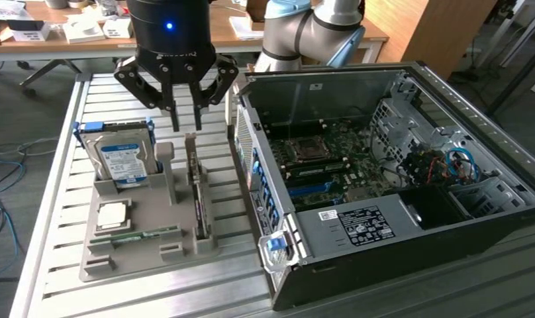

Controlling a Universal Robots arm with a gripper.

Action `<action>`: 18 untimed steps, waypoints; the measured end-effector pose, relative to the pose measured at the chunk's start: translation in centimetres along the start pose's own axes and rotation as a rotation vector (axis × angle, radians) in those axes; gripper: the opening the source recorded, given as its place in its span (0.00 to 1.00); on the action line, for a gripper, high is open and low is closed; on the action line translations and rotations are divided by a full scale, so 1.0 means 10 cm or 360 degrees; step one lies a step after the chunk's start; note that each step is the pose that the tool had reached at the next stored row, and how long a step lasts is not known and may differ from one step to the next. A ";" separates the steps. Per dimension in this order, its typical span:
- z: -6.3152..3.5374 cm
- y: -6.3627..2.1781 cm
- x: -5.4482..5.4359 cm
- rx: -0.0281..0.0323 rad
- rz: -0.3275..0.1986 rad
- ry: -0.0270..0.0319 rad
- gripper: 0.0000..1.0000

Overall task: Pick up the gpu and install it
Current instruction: 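Pick up the gpu and move the gpu toward the slot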

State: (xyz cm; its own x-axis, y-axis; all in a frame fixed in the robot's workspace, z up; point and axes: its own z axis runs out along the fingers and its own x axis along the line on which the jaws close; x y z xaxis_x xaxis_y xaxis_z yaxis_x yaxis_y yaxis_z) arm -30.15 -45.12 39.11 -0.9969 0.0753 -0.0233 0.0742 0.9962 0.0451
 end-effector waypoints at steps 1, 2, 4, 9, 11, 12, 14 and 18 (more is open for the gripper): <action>0.000 0.000 0.00 0.00001 0.0000 0.00001 0.36; 0.000 0.000 0.00 0.00000 0.0000 0.00001 0.36; 0.000 0.000 0.00 -0.00001 0.0000 0.00000 0.36; 0.000 0.000 0.00 0.00000 0.0000 0.00000 0.43; 0.000 0.000 0.00 0.00001 0.0000 0.00001 0.43; 0.001 0.000 0.00 0.00000 0.0000 0.00001 0.43; 0.016 -0.001 0.00 -0.00023 0.0000 -0.00001 0.43; 0.063 -0.003 0.00 -0.00051 0.0000 0.00004 0.43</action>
State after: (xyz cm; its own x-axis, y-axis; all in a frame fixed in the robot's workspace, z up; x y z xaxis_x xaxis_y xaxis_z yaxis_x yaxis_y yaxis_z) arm -30.15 -45.12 38.48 -0.9969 0.0754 -0.0230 0.0742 0.9961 0.0482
